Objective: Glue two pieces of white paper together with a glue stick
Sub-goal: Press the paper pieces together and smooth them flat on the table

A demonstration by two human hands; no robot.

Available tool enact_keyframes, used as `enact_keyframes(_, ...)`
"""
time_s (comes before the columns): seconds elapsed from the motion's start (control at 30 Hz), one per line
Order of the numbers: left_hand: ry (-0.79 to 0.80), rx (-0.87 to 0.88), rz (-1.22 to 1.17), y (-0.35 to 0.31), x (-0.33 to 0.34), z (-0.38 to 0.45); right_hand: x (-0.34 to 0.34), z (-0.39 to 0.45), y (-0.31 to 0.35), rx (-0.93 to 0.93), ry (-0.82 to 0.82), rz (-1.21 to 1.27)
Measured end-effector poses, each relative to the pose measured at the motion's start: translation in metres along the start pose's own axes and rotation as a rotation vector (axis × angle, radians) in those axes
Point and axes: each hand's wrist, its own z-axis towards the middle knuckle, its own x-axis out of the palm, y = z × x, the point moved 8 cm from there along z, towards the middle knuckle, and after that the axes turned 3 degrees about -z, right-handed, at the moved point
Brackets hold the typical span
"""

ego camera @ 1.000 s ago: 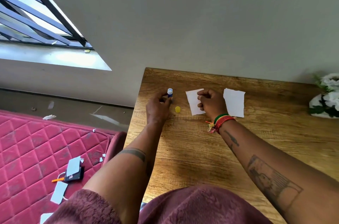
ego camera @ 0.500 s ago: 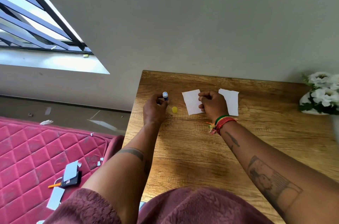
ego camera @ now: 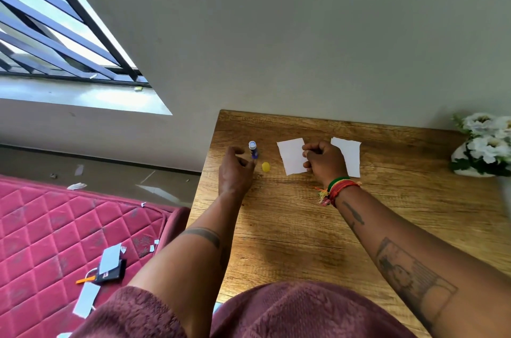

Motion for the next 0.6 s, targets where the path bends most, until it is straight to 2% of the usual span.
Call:
enact_keyframes(0.2,-0.024,0.078,0.023,-0.017,0.009,-0.024,-0.007,-0.006,-0.006,0.013,-0.012,0.023)
enact_keyframes(0.43,0.079,0.298,0.065,-0.074,0.061,-0.048,-0.034,-0.013,-0.017,0.033,-0.075,0.046)
enact_keyframes(0.6,0.218,0.269,0.07,-0.103,0.121,-0.052,-0.08,-0.009,-0.039,0.128,-0.3,-0.052)
